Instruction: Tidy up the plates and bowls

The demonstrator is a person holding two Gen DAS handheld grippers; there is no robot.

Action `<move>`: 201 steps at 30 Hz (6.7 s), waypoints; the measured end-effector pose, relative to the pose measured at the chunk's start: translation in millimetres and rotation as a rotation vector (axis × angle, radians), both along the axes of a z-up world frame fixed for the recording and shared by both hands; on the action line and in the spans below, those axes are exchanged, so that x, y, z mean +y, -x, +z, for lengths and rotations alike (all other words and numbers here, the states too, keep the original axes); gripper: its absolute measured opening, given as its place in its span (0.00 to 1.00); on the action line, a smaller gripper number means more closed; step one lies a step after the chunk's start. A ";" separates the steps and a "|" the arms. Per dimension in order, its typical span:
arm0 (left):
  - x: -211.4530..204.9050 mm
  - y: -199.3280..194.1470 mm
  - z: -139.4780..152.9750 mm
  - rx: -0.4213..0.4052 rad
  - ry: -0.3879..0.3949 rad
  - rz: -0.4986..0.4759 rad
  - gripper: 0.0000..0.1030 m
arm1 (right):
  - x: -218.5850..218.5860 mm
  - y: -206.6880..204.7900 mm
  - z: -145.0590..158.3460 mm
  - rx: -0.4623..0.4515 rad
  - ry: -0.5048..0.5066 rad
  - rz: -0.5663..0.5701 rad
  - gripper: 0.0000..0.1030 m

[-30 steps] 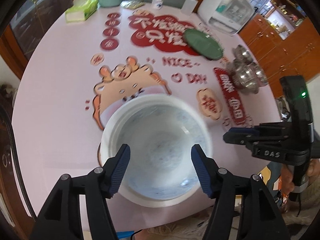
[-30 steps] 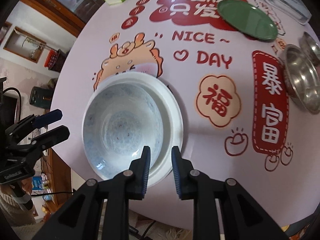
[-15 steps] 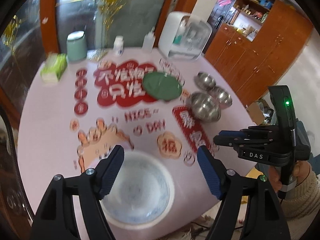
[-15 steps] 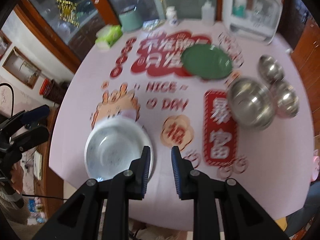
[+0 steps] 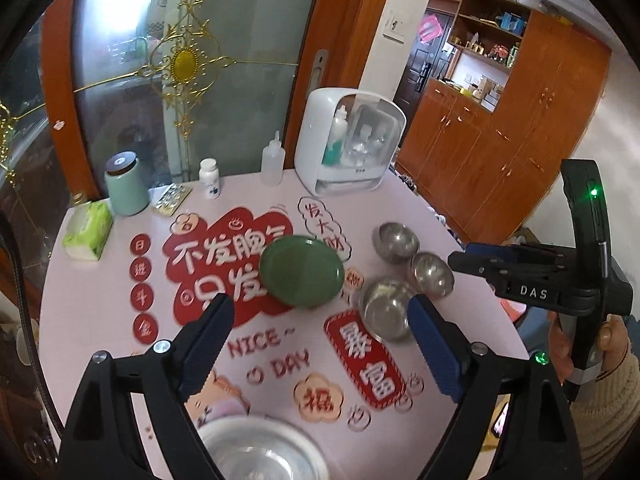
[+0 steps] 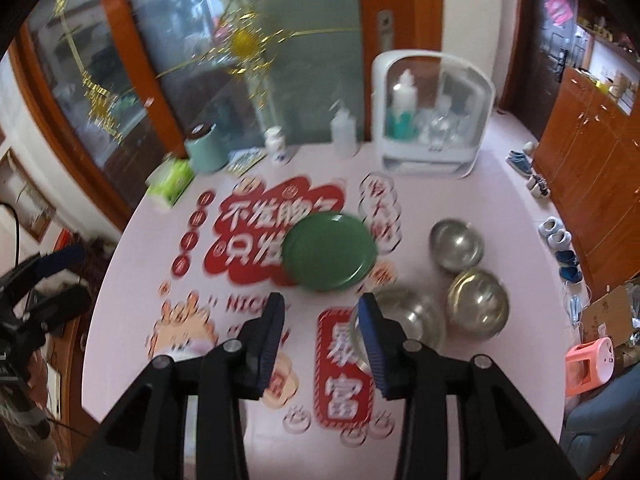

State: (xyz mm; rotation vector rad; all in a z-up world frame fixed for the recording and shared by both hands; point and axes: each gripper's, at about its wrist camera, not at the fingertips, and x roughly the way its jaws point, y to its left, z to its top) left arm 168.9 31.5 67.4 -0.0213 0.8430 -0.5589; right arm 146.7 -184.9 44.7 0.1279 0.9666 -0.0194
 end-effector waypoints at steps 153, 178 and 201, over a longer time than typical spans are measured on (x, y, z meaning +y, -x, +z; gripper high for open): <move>187.1 120.3 -280.4 0.478 -0.182 0.361 0.40 | 207.4 88.8 -246.1 0.343 0.021 0.276 0.09; 144.2 139.0 -158.2 0.271 -0.040 0.272 0.75 | 156.2 143.3 -170.8 0.245 -0.041 0.222 0.30; -105.5 22.1 -107.9 0.140 0.016 0.084 0.83 | -92.8 68.9 -81.9 0.033 -0.021 -0.048 0.50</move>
